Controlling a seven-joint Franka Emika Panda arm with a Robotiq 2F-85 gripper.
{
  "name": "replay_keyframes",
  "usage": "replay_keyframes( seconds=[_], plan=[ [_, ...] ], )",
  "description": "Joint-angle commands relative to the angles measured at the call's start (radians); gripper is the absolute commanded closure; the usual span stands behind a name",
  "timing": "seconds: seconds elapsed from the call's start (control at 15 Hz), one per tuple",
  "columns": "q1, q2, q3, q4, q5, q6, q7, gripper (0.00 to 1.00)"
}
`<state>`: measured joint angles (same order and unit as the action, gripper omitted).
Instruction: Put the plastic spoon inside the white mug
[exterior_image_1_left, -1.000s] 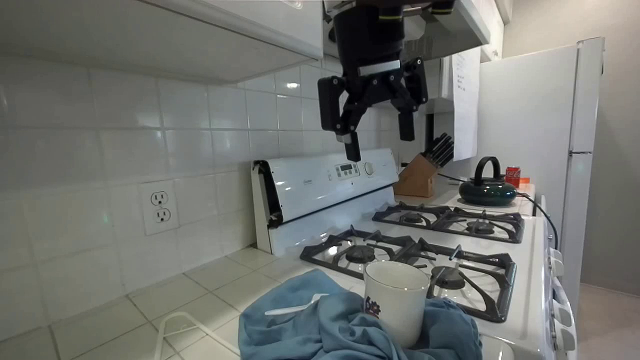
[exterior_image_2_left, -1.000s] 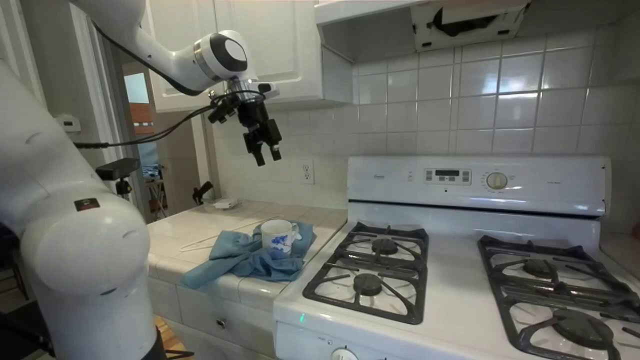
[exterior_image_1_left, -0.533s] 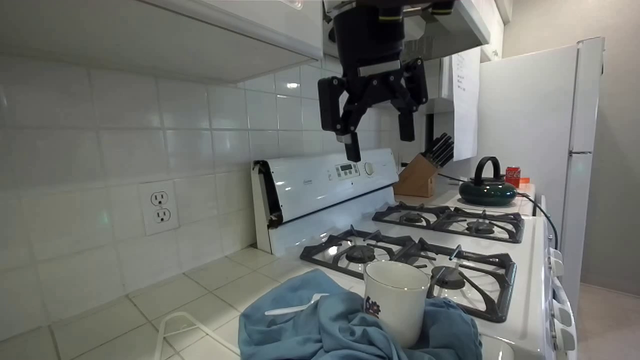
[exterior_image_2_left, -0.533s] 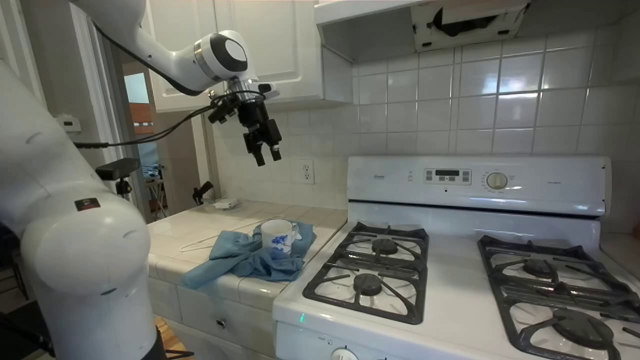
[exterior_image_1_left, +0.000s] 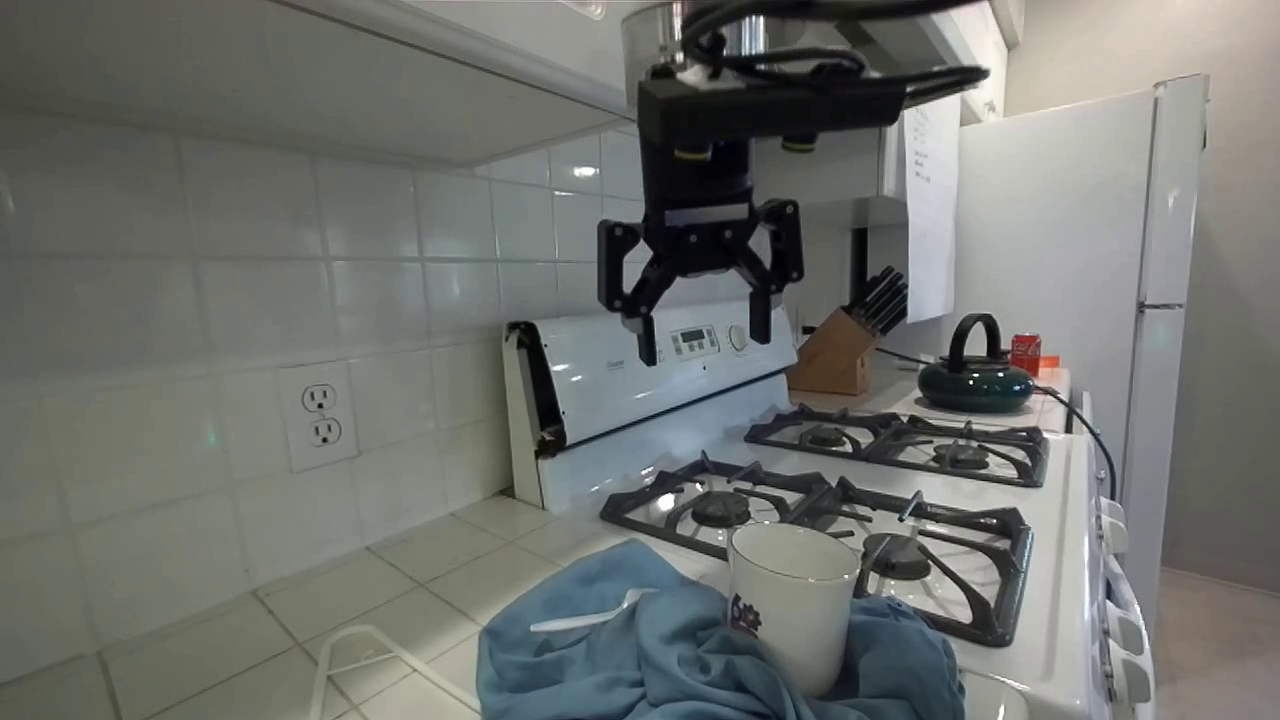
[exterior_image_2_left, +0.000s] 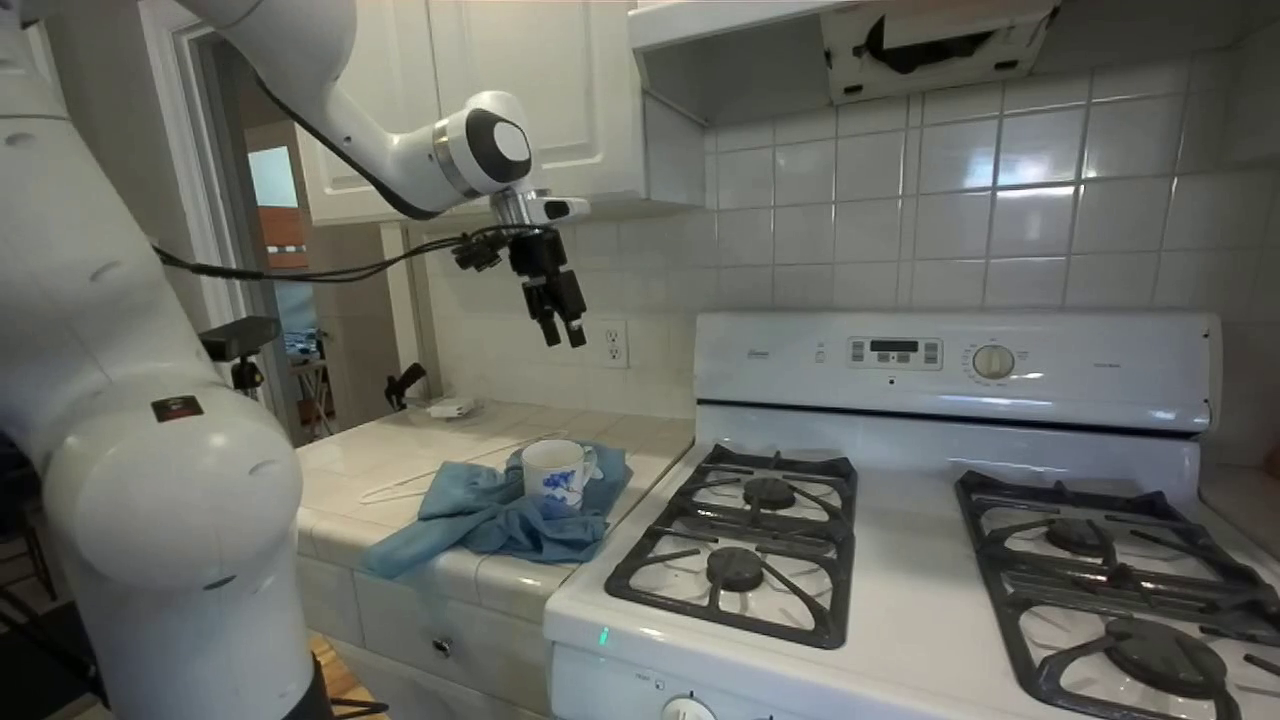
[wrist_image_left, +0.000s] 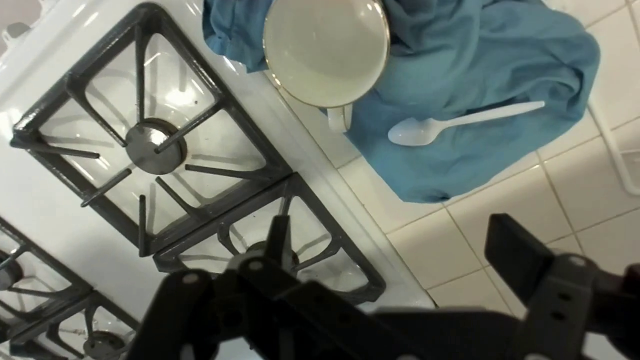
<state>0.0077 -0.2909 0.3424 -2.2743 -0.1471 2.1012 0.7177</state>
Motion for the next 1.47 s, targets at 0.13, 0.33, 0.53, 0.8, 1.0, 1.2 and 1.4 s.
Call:
replay_keyframes(
  seconds=[0.13, 0.33, 0.53, 0.8, 1.0, 1.2, 1.4],
  plan=[
    [0.043, 0.157, -0.012, 0.061, 0.013, 0.005, 0.227, 0.00],
    [0.078, 0.240, -0.025, 0.112, 0.063, -0.026, 0.375, 0.00],
    [0.107, 0.307, -0.046, 0.156, 0.044, -0.036, 0.543, 0.00],
    [0.139, 0.303, -0.087, 0.129, 0.045, -0.010, 0.553, 0.00],
    [0.147, 0.303, -0.095, 0.129, 0.045, -0.010, 0.548, 0.00],
    [0.149, 0.302, -0.095, 0.129, 0.045, -0.010, 0.548, 0.00],
    [0.149, 0.302, -0.095, 0.129, 0.045, -0.010, 0.548, 0.00]
  ],
)
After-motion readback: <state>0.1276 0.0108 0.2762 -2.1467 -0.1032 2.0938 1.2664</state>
